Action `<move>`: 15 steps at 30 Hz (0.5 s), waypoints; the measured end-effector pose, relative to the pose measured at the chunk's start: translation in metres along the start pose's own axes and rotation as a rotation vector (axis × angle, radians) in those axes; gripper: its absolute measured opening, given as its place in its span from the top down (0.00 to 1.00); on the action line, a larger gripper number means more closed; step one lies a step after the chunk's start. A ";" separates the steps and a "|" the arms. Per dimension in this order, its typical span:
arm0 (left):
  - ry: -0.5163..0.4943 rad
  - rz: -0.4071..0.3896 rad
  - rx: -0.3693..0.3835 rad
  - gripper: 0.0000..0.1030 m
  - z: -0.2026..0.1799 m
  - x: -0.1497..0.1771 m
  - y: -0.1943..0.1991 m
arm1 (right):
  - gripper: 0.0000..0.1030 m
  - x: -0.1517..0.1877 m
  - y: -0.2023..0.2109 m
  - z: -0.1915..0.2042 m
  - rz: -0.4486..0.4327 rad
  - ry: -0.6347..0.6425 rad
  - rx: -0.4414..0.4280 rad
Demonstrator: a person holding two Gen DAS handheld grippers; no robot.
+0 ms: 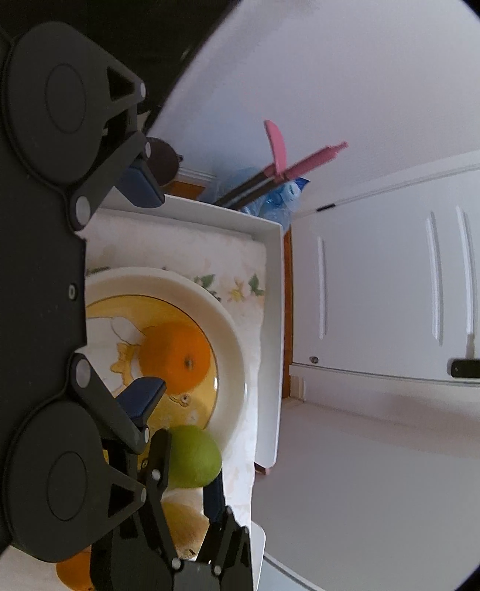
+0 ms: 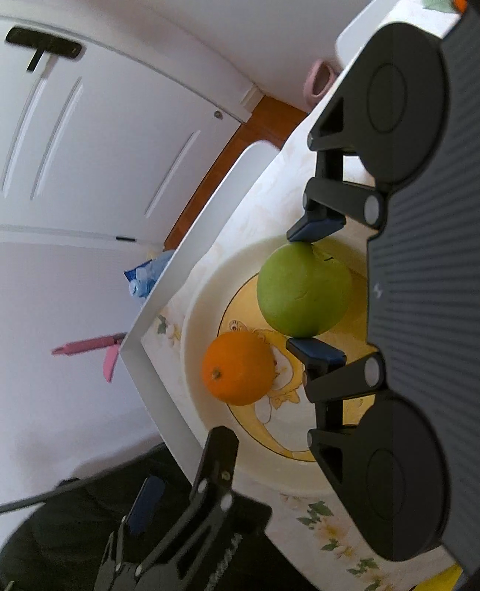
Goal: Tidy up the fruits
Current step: 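Lower the orange onto the plate while the right tool places the green apple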
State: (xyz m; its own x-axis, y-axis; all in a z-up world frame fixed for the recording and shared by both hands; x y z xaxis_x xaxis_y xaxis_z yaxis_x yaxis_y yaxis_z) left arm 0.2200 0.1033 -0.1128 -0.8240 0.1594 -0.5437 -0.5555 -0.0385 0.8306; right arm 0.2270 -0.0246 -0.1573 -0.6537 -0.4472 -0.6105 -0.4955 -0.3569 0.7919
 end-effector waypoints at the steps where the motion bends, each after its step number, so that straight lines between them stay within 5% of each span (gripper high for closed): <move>1: 0.003 0.007 -0.003 0.03 0.002 0.002 -0.001 | 0.31 -0.001 -0.003 0.002 0.002 0.008 -0.006; 6: 0.008 0.015 -0.012 0.03 0.004 0.009 0.001 | 0.30 -0.004 -0.010 0.008 0.026 0.007 -0.030; 10: 0.009 0.011 -0.012 0.03 0.005 0.010 0.003 | 0.00 -0.009 -0.003 0.009 -0.022 0.005 0.002; 15: 0.010 0.003 -0.005 0.03 0.005 0.010 0.006 | 0.00 -0.012 0.006 0.011 -0.040 0.014 0.027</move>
State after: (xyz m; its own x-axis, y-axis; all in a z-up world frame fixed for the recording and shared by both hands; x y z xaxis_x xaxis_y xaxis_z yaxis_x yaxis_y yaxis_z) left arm 0.2093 0.1091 -0.1126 -0.8267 0.1494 -0.5425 -0.5537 -0.0442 0.8316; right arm 0.2256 -0.0128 -0.1457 -0.6249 -0.4446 -0.6417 -0.5366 -0.3524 0.7668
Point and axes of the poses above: each gripper's, at about its wrist camera, not at the fingertips, and y roughly against the way its jaws point, z to its left, x to its underside, the point moved 5 cm from there along -y, roughly the way its jaws point, and after that the axes turned 3 degrees about -x, right-handed, at the moved point
